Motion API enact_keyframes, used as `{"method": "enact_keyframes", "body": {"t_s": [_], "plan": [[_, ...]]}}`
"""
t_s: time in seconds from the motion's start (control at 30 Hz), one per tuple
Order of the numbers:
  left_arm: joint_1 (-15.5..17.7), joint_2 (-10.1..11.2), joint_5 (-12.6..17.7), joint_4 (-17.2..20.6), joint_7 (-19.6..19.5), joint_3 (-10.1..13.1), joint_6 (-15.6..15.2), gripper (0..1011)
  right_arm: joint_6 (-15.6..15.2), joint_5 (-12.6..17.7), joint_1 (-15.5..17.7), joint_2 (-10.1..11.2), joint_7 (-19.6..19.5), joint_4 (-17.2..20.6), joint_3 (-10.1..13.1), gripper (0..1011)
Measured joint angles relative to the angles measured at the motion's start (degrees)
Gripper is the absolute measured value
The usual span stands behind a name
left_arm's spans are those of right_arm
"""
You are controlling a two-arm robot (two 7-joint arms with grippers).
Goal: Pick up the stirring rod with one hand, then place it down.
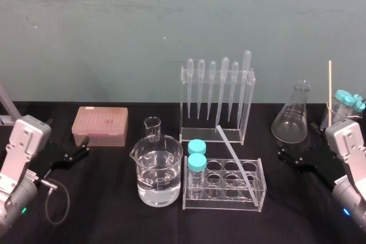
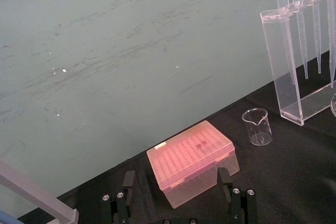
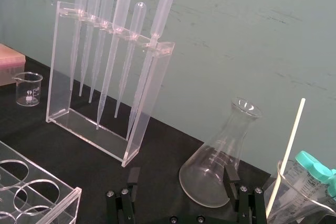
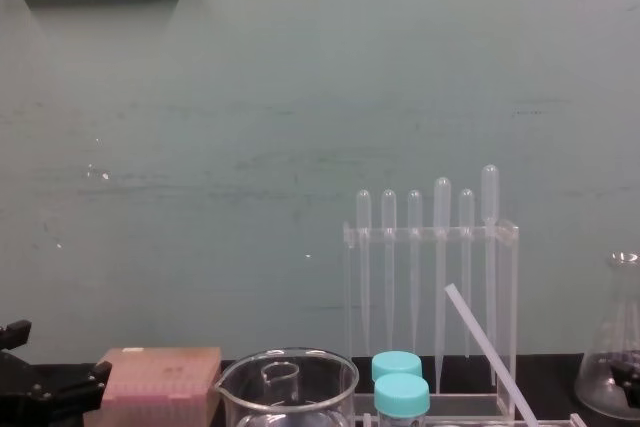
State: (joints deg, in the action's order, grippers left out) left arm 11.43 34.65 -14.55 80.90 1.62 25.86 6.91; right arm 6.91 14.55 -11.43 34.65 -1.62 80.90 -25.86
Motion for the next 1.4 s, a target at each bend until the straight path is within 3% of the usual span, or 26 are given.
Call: {"method": "enact_keyframes", "body": {"t_s": [1.4], "plan": [[0.00, 0.00, 0.00, 0.00, 0.00, 0.00, 0.00, 1000, 0.00, 0.00, 0.00, 0.00, 0.00, 0.00, 0.00, 1000]]}}
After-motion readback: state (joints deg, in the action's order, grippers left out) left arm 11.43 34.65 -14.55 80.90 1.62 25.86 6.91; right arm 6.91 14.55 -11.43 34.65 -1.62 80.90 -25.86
